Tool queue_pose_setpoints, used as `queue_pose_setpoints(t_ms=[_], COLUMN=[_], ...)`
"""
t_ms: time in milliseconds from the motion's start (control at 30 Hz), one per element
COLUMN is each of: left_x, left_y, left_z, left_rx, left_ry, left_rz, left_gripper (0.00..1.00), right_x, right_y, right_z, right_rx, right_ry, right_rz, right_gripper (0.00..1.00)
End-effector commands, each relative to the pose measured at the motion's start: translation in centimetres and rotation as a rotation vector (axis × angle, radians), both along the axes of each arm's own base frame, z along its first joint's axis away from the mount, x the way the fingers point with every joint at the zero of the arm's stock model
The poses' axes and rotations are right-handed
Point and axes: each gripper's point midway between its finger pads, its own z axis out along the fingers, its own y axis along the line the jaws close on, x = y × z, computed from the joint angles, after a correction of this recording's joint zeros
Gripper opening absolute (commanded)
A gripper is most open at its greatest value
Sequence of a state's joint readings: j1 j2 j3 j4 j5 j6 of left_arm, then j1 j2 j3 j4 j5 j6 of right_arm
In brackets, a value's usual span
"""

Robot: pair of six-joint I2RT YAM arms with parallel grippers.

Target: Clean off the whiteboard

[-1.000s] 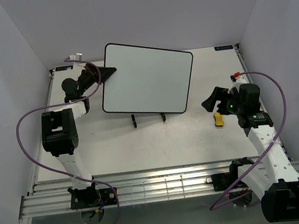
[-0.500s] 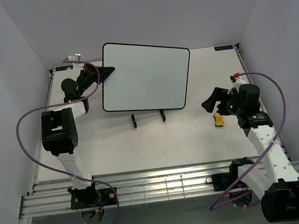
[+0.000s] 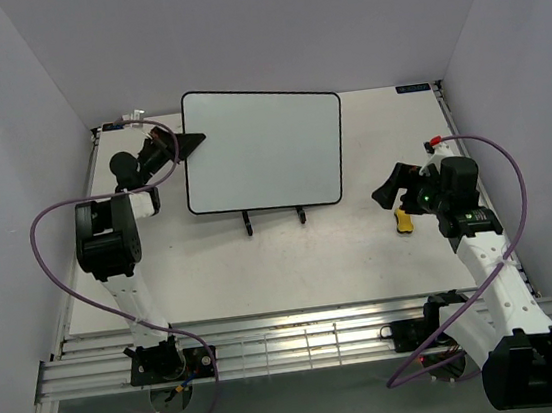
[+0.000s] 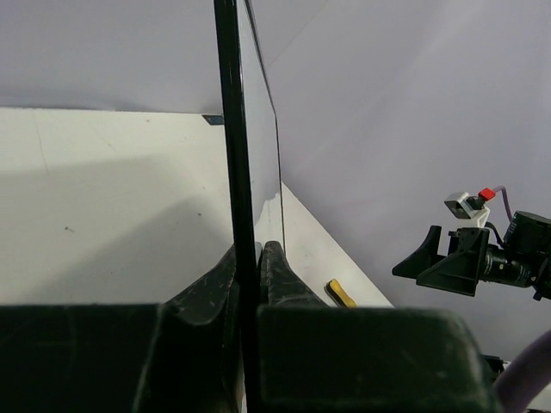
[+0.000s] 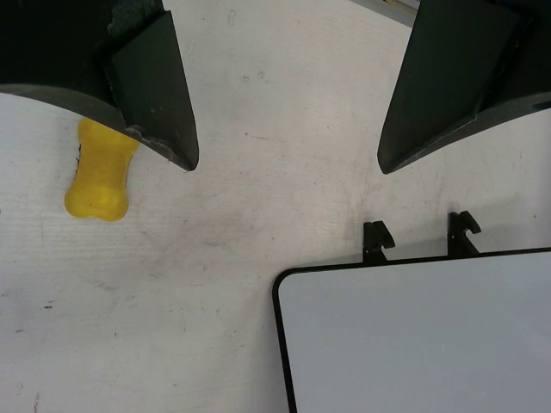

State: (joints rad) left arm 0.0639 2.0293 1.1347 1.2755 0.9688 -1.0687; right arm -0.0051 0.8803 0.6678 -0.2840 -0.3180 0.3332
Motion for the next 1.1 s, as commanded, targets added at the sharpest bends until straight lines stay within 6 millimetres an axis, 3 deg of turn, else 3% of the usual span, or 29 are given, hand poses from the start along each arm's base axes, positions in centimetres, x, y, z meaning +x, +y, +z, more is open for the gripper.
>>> queue_pose_setpoints(t_ms=[0,200,500,800,1067], left_x=[-3.6,-3.9,-3.7,-2.6,-2.4], left_y=[-0.3,0.2,2.0,2.3,2.4], left_z=[2.7,-0.5,-2.7,-2.7,-1.6], left_rx=[0.212,0.322,0.455,0.518,0.558], left_ry=[-0.552,-0.631,-0.769,-0.879,-0.971], left_rz=[-0.025,-0.019,0.070,0.048,0.016], left_gripper=[0.00,0.00,0.00,0.00,0.00], right_x=[0.4,0.2,-0.1,-0.4,-0.4], right_y=[0.4,1.2,1.8,2.3,2.4], right_z=[0.6,0.8,0.6,0.1,-0.3], right_rx=[0.007,0.009,0.015,0.017,0.013], right_ry=[-0.039,-0.040,-0.036,-0.032,-0.025], right_rz=[0.020,0.054,0.079,0.098,0.100], right_gripper=[0.90,0.90,0.90,0.90,0.90])
